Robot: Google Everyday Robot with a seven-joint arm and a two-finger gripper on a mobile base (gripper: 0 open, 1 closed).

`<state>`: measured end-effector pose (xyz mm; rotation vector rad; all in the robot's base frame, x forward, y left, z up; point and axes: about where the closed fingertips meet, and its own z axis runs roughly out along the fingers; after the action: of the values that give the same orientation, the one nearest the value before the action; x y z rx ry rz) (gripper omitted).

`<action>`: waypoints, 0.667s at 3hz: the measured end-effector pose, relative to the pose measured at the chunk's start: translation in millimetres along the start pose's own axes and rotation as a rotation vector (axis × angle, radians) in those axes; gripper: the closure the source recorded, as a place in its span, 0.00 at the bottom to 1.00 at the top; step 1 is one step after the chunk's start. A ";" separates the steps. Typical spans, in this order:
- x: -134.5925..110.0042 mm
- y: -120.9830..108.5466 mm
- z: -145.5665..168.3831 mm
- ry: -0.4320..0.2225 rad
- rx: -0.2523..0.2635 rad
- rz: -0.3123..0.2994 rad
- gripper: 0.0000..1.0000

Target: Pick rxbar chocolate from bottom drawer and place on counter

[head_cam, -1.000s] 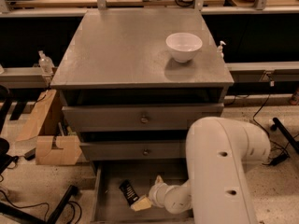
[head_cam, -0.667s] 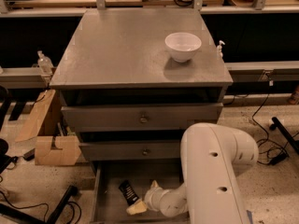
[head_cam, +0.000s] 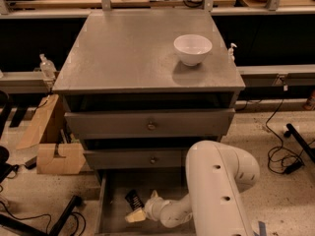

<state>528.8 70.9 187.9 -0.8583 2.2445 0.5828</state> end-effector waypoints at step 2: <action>5.7 14.9 48.0 -0.031 -0.012 0.018 0.00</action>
Offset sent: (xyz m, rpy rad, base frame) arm 0.0074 0.0599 -0.0619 0.0130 -0.0180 -0.0086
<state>535.0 107.4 153.5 -0.8302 2.2247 0.6148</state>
